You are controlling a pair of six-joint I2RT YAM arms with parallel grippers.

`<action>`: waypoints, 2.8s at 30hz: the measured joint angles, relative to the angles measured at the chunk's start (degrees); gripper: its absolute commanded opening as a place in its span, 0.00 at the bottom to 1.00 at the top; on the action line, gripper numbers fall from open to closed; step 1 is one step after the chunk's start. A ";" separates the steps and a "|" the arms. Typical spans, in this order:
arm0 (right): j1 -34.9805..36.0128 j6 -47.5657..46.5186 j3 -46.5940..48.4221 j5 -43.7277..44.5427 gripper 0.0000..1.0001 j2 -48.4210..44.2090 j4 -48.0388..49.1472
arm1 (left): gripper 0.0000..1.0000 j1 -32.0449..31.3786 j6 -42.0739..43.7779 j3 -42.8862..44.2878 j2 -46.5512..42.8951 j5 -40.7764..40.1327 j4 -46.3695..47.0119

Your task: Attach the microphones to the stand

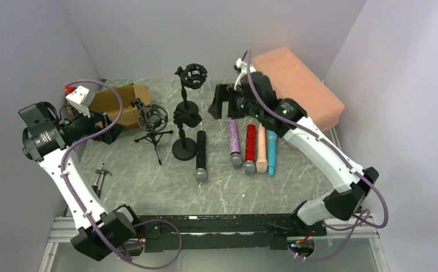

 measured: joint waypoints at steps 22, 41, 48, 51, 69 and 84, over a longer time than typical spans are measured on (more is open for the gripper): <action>-1.79 -1.97 -30.80 11.96 0.83 12.41 15.32 | 0.99 -5.05 -19.08 13.53 4.31 -10.36 6.78; -1.88 0.07 -35.30 14.45 0.25 17.92 20.81 | 0.99 -6.58 -20.85 20.17 4.87 -3.91 7.76; -1.86 0.24 -33.48 11.26 0.11 11.43 13.94 | 0.99 -9.03 -19.30 19.56 0.94 0.44 13.94; -1.84 0.24 -29.35 7.50 0.10 4.20 9.90 | 0.99 -11.10 -15.47 18.05 -1.92 2.32 17.70; 8.76 -0.28 9.33 -21.79 0.09 -0.04 1.07 | 1.00 -20.79 30.18 -0.50 -20.61 7.54 37.29; 13.42 1.31 22.67 -31.89 0.06 12.85 -2.03 | 0.99 -23.65 77.59 -8.00 -26.12 2.47 18.73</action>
